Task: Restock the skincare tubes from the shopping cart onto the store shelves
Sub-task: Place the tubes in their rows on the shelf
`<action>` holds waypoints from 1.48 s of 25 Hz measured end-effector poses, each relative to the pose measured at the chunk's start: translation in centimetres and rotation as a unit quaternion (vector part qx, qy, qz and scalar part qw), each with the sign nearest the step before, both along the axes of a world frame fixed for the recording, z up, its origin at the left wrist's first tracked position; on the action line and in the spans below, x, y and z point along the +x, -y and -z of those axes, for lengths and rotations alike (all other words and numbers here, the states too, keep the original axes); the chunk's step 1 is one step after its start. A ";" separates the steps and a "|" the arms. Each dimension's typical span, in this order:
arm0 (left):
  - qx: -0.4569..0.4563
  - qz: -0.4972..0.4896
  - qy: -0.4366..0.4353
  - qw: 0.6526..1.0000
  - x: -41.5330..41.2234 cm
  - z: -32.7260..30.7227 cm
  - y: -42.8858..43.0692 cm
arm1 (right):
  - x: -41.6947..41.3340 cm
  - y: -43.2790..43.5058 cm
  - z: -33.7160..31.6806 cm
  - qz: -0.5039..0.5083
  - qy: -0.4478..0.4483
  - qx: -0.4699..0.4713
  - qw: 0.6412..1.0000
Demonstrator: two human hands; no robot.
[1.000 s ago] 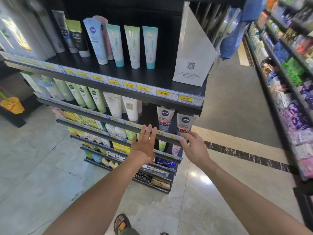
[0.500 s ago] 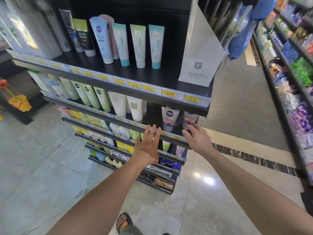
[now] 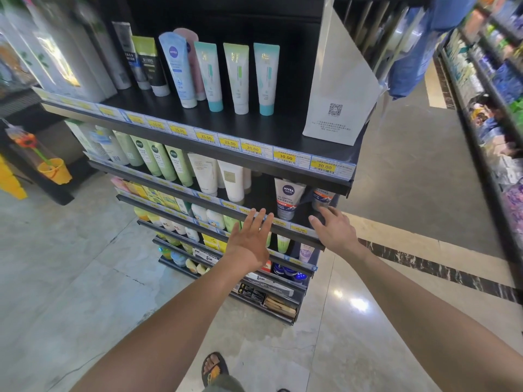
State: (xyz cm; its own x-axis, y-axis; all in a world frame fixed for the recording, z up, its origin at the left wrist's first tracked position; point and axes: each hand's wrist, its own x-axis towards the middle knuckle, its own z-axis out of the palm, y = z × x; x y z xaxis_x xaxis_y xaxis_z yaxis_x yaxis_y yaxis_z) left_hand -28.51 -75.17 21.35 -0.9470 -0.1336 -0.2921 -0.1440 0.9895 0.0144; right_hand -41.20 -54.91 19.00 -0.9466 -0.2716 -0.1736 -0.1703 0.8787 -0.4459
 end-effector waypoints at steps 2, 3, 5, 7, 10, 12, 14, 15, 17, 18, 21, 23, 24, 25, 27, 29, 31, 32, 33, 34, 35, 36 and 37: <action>-0.001 0.004 0.007 1.000 -0.1 -0.7 -0.1 | 0.8 -0.3 -0.4 -0.009 -0.003 0.000 1.000; 0.000 0.005 0.011 1.000 0.0 -1.1 -0.3 | 1.3 -0.6 -0.6 -0.013 -0.005 -0.001 1.000; 0.005 0.012 0.009 1.000 0.6 -1.6 -0.5 | 2.3 -0.9 -1.2 -0.016 -0.009 -0.001 1.000; 0.010 0.028 -0.016 0.999 1.6 -1.9 -0.4 | 3.5 -1.0 -2.0 -0.017 -0.016 -0.003 1.000; 0.020 0.057 -0.080 0.995 3.1 -2.8 -0.1 | 5.4 -1.2 -4.0 -0.018 -0.035 -0.009 0.999; 0.022 0.077 -0.127 0.989 4.4 -4.2 0.2 | 7.0 -1.3 -6.0 -0.016 -0.066 -0.007 0.998; 0.016 0.097 -0.162 0.982 5.8 -6.0 0.7 | 8.9 -1.4 -8.7 -0.010 -0.108 -0.007 0.994; 0.012 0.106 -0.175 0.979 6.5 -7.0 1.0 | 9.8 -1.5 -10.0 -0.012 -0.128 -0.005 0.992; 0.002 0.120 -0.208 0.971 8.2 -8.8 1.5 | 12.2 -1.7 -12.5 -0.017 -0.170 0.007 0.985; -0.002 0.128 -0.226 0.966 9.1 -9.7 1.7 | 13.5 -1.8 -13.6 -0.018 -0.190 0.014 0.982; -0.001 0.160 -0.274 0.948 11.3 -11.7 2.1 | 17.5 -2.8 -16.6 0.008 -0.235 0.022 0.972; 0.008 0.184 -0.323 0.928 12.2 -12.7 1.7 | 20.0 -4.0 -18.4 0.037 -0.254 0.031 0.966; 0.010 0.194 -0.340 0.920 12.4 -13.3 1.2 | 21.2 -4.8 -19.2 0.049 -0.263 0.036 0.963; 0.012 0.203 -0.347 0.915 12.5 -13.9 0.6 | 22.3 -5.6 -19.8 0.057 -0.271 0.042 0.960; 0.019 0.226 -0.353 0.908 13.0 -14.9 -1.6 | 25.1 -8.0 -20.8 0.080 -0.278 0.050 0.956; 0.025 0.261 -0.370 0.891 13.5 -15.8 -4.4 | 27.8 -10.9 -21.4 0.109 -0.287 0.056 0.950; 0.036 0.303 -0.383 0.872 14.1 -16.1 -7.7 | 30.6 -14.3 -21.7 0.146 -0.296 0.062 0.942; 0.045 0.319 -0.385 0.865 14.3 -16.0 -9.3 | 32.0 -15.7 -21.9 0.166 -0.293 0.063 0.939; 0.055 0.333 -0.384 0.859 14.6 -15.8 -10.9 | 33.3 -17.1 -22.0 0.185 -0.289 0.065 0.937; 0.064 0.350 -0.382 0.853 15.1 -15.7 -13.0 | 34.9 -18.8 -22.0 0.208 -0.287 0.069 0.933; 0.070 0.367 -0.379 0.847 15.7 -15.6 -15.1 | 36.4 -20.6 -22.0 0.229 -0.287 0.075 0.927; 0.077 0.384 -0.372 0.842 16.4 -15.5 -17.4 | 38.1 -22.4 -21.9 0.248 -0.285 0.084 0.922; 0.085 0.401 -0.362 0.837 17.1 -15.4 -19.7 | 39.7 -24.3 -21.7 0.264 -0.282 0.090 0.918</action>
State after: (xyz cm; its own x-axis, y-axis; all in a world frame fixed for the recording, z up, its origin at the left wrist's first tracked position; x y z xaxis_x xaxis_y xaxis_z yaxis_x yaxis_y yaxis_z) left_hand -11.37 -55.49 36.71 -0.6491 0.6150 0.4477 0.6733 0.7384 -0.0382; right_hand -1.46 -30.64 40.74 -0.8906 0.2367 0.3884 0.1418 0.9559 -0.2573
